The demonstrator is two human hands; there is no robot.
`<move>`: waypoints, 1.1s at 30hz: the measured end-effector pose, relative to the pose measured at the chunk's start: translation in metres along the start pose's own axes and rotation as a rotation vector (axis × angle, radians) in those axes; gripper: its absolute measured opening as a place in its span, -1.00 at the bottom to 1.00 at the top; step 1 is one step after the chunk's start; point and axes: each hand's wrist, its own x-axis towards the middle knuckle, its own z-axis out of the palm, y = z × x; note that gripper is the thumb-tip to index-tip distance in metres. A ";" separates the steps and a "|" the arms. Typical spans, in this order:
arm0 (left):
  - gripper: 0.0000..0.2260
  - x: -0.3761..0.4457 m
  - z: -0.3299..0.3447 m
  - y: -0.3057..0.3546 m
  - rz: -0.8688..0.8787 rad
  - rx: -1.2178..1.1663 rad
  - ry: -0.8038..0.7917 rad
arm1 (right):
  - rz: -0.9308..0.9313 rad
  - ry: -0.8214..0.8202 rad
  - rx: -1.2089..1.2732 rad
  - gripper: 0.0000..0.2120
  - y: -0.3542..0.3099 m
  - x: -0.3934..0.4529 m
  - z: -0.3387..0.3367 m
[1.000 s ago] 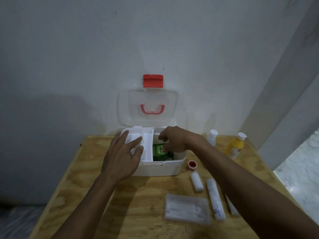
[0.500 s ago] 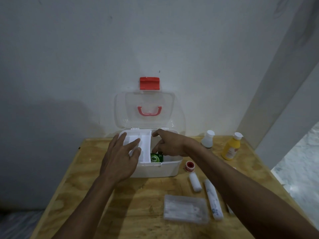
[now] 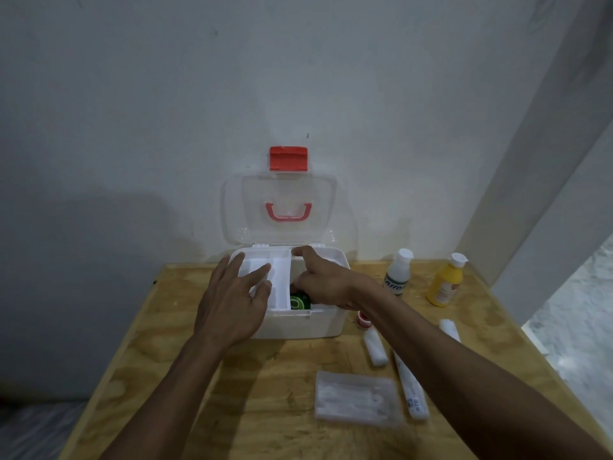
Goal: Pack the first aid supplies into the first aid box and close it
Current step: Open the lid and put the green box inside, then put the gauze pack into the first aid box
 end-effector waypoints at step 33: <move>-0.63 0.000 -0.006 0.003 0.015 0.046 -0.037 | -0.205 0.484 -0.392 -0.17 0.147 -0.162 0.046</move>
